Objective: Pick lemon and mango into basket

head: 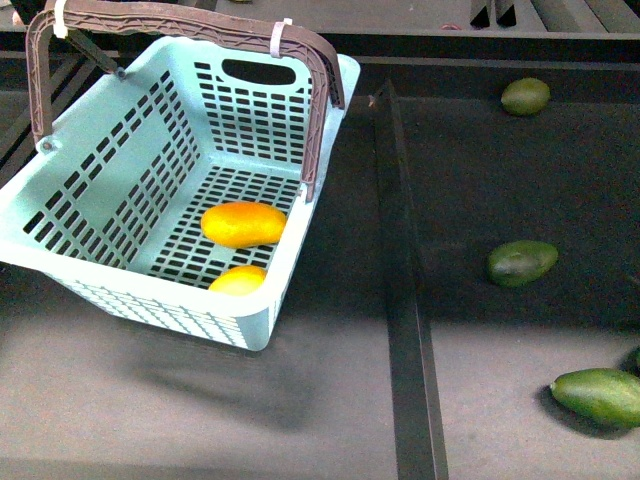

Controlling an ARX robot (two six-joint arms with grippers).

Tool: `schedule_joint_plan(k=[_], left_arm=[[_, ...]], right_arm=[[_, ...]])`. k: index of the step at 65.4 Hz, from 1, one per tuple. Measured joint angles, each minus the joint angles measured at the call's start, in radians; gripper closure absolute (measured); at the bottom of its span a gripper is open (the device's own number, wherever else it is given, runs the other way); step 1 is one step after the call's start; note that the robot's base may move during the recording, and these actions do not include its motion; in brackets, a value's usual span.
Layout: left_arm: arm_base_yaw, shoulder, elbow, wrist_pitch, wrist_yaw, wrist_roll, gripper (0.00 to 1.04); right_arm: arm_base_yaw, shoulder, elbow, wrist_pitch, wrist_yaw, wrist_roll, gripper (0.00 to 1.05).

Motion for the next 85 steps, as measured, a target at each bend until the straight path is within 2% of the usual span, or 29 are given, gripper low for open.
schedule_joint_plan(k=[3, 18, 21, 26, 40, 47, 85], left_arm=[[0.007, -0.03, -0.04, 0.005, 0.013, 0.01, 1.02], [0.05, -0.204, -0.206, 0.003, 0.045, 0.029, 1.01], [0.081, -0.243, -0.233, -0.01, 0.101, 0.032, 1.01], [0.114, -0.299, -0.268, -0.033, 0.111, 0.033, 1.01], [0.117, -0.48, -0.344, -0.14, 0.116, 0.034, 1.01], [0.117, -0.508, -0.394, -0.114, 0.118, 0.035, 1.01], [0.117, -0.945, -0.409, -0.515, 0.117, 0.036, 1.01]], right_arm=[[0.0, 0.0, 0.0, 0.0, 0.0, 0.0, 0.09], [0.0, 0.0, 0.0, 0.0, 0.0, 0.0, 0.09], [0.0, 0.0, 0.0, 0.0, 0.0, 0.0, 0.09], [0.0, 0.0, 0.0, 0.0, 0.0, 0.0, 0.09], [0.0, 0.0, 0.0, 0.0, 0.0, 0.0, 0.09], [0.0, 0.0, 0.0, 0.0, 0.0, 0.0, 0.09], [0.0, 0.0, 0.0, 0.0, 0.0, 0.0, 0.09]])
